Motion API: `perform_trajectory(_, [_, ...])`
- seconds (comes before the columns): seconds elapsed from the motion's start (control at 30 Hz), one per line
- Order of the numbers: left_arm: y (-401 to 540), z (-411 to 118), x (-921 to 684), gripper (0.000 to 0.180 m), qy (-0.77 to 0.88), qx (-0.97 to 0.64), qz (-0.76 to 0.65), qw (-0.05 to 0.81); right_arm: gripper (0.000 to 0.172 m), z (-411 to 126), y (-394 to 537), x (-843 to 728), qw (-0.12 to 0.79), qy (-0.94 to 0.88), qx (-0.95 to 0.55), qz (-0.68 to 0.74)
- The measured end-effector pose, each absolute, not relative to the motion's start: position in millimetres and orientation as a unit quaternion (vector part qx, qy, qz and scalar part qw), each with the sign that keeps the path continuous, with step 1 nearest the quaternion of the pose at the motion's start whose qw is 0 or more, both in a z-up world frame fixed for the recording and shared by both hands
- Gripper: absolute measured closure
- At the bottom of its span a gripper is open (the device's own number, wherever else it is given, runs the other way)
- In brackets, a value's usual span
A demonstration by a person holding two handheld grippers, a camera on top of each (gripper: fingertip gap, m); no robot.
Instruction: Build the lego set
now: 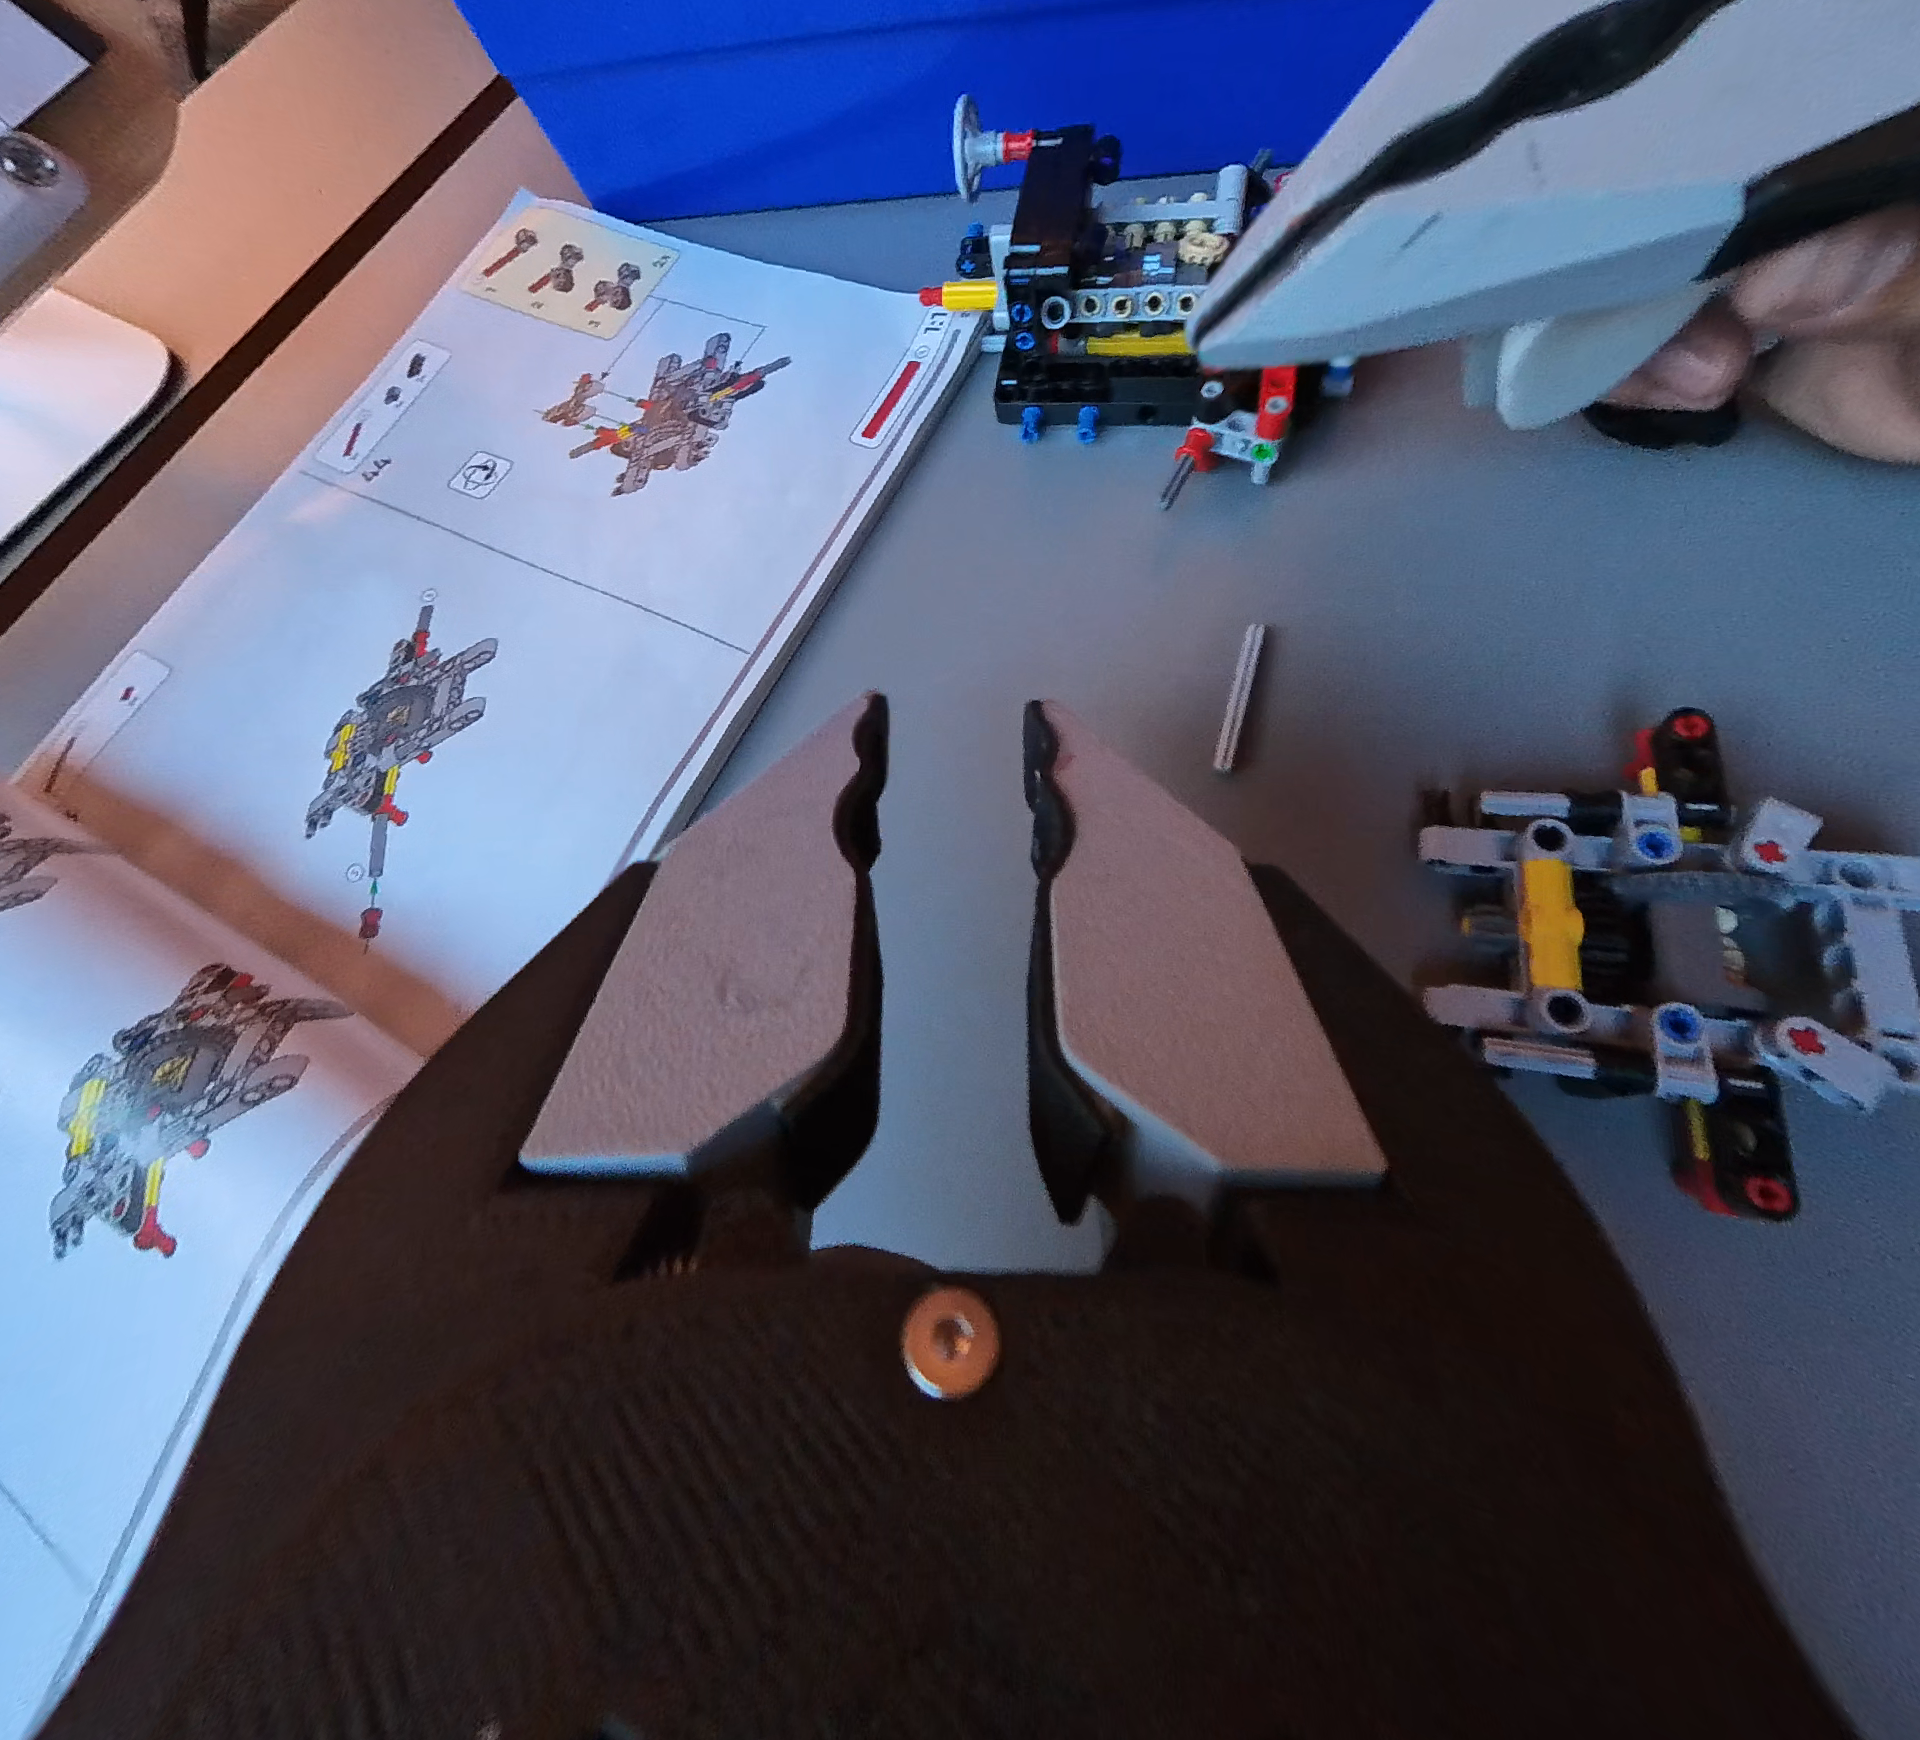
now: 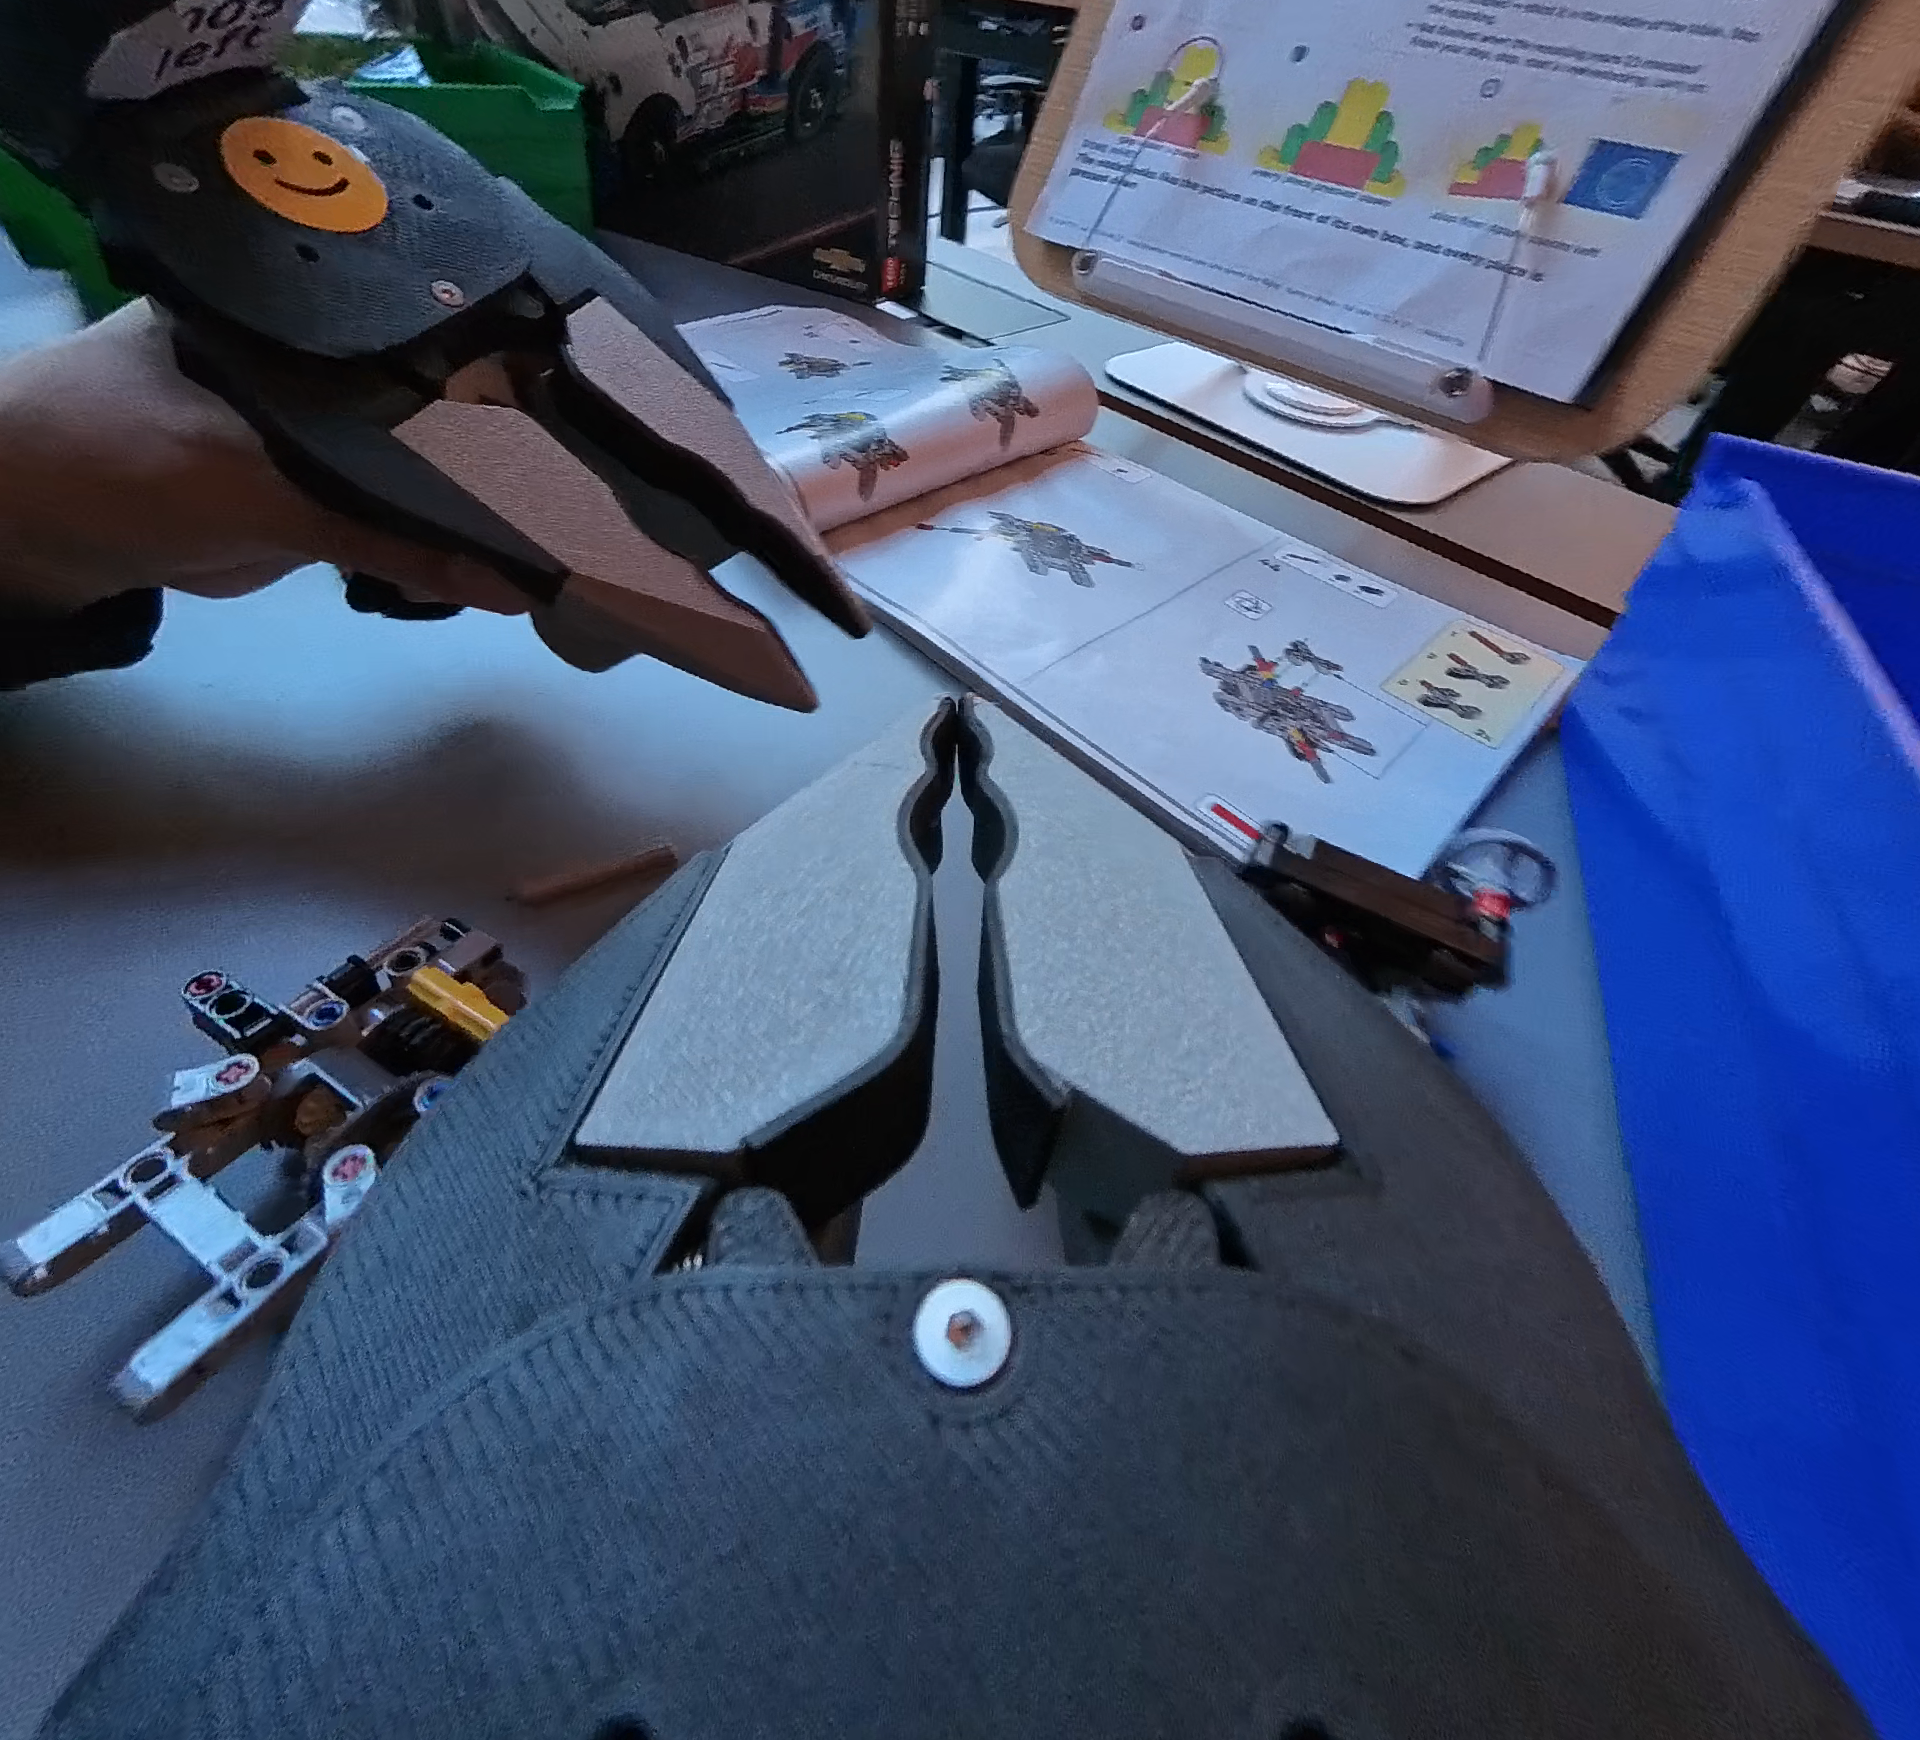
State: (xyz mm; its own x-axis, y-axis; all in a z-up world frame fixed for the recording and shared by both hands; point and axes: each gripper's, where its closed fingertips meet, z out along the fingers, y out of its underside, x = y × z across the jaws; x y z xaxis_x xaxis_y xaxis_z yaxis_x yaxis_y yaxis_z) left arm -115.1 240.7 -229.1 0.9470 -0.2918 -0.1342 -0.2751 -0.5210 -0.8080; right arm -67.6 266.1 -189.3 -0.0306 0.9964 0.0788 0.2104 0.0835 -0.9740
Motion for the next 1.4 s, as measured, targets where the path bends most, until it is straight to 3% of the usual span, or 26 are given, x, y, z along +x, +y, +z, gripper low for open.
perform_trajectory(0.37, [238.8, -231.0, -130.4, 0.157, 0.153, -0.878, 0.041, 0.453, 0.169, -176.1, 237.8, -125.0, 0.461, -0.638, -0.456, 0.416])
perform_trajectory(0.6, [233.3, -207.5, -139.7, 0.157, 0.115, -0.861, 0.023, 0.495, 0.170, -187.2, 246.4, -121.4, 0.455, -0.643, -0.456, 0.414])
perform_trajectory(1.4, [234.3, -240.2, -132.4, 0.157, 0.141, -0.878, 0.025, 0.457, 0.172, -175.2, 251.9, -116.7, 0.452, -0.618, -0.449, 0.460])
